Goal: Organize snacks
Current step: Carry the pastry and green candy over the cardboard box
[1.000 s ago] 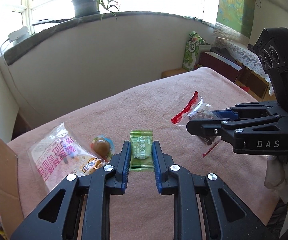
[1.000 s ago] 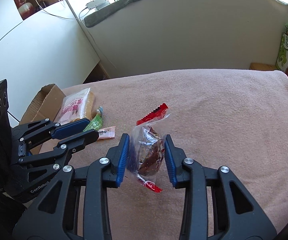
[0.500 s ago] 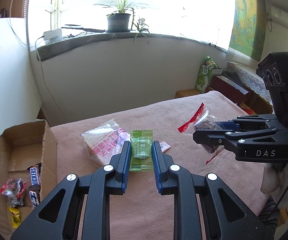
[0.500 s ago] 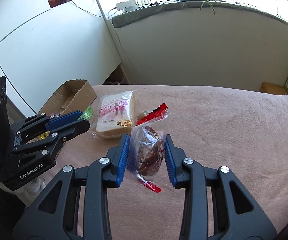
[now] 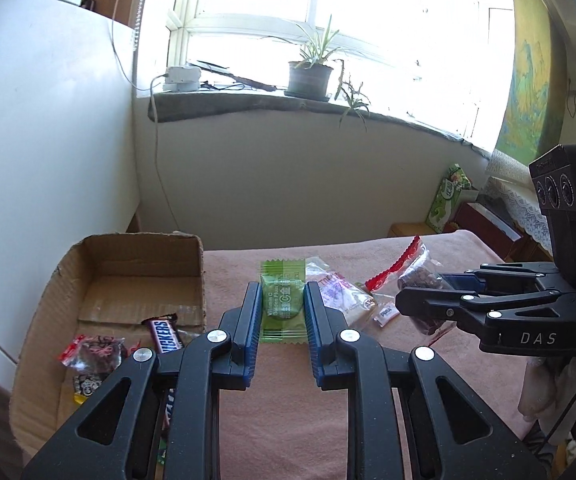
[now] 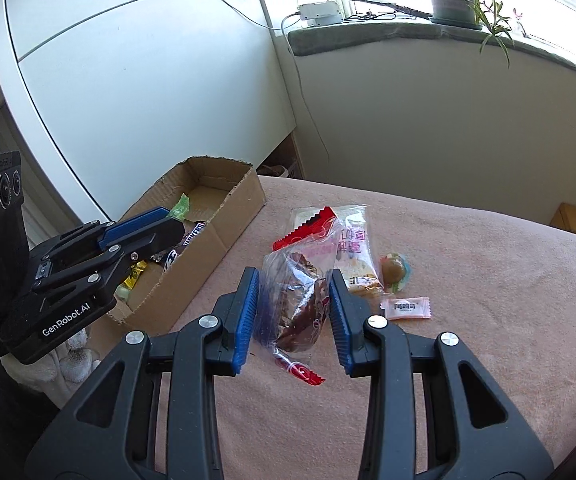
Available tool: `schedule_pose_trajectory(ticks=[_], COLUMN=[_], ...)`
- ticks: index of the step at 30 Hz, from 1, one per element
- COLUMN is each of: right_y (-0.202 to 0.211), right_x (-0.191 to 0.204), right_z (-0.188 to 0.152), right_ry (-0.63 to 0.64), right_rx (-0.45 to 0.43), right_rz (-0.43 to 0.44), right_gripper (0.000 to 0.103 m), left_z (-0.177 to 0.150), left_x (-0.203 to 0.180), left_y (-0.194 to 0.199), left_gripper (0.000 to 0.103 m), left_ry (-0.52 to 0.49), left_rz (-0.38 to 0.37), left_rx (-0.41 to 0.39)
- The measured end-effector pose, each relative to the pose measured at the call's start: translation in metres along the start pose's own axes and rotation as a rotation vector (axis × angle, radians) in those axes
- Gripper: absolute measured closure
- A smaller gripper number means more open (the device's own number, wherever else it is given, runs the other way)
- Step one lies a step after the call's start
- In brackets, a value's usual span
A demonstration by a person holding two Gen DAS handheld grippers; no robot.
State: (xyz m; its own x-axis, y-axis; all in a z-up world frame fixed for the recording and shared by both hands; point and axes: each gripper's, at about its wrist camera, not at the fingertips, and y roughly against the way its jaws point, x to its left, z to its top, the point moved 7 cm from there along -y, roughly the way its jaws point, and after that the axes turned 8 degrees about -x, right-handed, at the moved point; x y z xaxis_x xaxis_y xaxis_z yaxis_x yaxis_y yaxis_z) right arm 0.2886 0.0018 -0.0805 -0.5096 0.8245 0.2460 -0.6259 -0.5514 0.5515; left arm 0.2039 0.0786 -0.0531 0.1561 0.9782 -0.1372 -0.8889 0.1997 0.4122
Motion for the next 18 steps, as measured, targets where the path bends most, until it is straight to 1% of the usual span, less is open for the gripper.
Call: schedule_pose_trajectory(ticks=[3,9,14,18], right_y=[-0.008,-0.025,-0.046,-0.068], right_x=[0.013,0.034,0.051,0.067], right_z=[0.003,0.015,0.027,0.037], right_ry=[0.015,0.042,0.052,0.064], right_rx=[0.003,0.006,0.009,0.014], right_rz=[0.017,0.041,0.068,0.086], right_gripper=[0.067,0.067,0.067,0.067], left_z=[0.005,0.018,0.026,0.030], left_x=[0.019,0.064,0.101,0.121], left_y=[0.007,0.020,0.017,0.014], left_gripper=[0.084,0.084,0.084,0.084], left_ry=[0.034,0.079,0.114,0.136], left_rz=[0.023,0.107,0.155,0.182], left_rx=[-0.027,-0.070,-0.074,-0.073])
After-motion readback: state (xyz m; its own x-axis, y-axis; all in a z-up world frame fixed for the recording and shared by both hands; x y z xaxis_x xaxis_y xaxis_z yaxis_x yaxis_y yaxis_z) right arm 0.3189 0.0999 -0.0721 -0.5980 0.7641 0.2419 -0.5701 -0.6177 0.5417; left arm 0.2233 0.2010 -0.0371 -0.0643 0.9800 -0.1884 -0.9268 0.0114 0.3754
